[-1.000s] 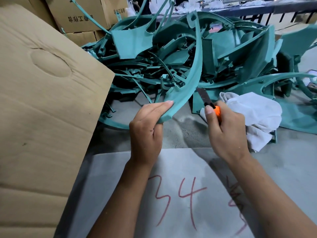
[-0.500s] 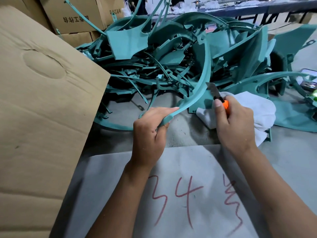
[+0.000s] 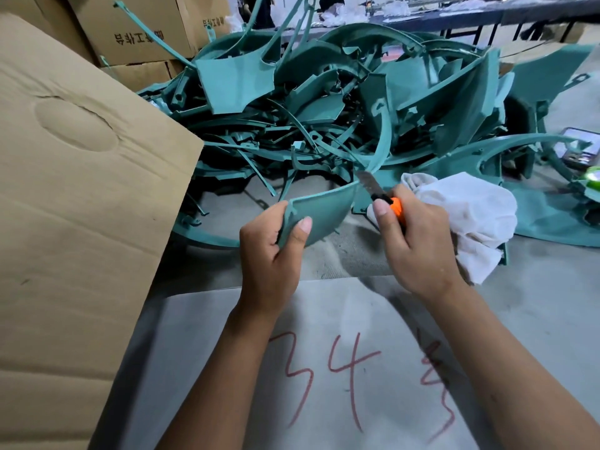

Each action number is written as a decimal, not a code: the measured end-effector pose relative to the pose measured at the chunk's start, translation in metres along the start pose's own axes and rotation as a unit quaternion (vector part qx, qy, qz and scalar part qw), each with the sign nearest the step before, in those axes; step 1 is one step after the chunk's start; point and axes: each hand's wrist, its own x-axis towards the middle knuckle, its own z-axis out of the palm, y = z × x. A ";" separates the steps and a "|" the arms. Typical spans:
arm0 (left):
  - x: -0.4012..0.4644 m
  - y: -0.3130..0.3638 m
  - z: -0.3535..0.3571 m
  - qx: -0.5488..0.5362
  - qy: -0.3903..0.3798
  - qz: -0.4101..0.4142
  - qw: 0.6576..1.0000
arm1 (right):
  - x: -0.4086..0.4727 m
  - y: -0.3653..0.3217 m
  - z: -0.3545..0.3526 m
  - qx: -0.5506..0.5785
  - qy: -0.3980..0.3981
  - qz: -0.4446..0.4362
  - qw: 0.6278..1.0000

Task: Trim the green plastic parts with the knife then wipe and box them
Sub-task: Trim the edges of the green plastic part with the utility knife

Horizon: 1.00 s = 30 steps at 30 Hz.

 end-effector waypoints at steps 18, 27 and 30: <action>0.016 -0.015 -0.036 -0.180 0.296 -0.114 0.931 | 0.007 0.010 0.009 -0.084 0.017 0.103 0.991; 0.012 -0.037 -0.034 -0.024 0.257 -0.115 0.959 | -0.006 -0.013 0.019 -0.052 -0.002 0.061 0.997; 0.011 -0.036 -0.031 -0.018 0.252 -0.112 0.961 | -0.011 -0.028 0.023 -0.021 -0.050 0.000 0.999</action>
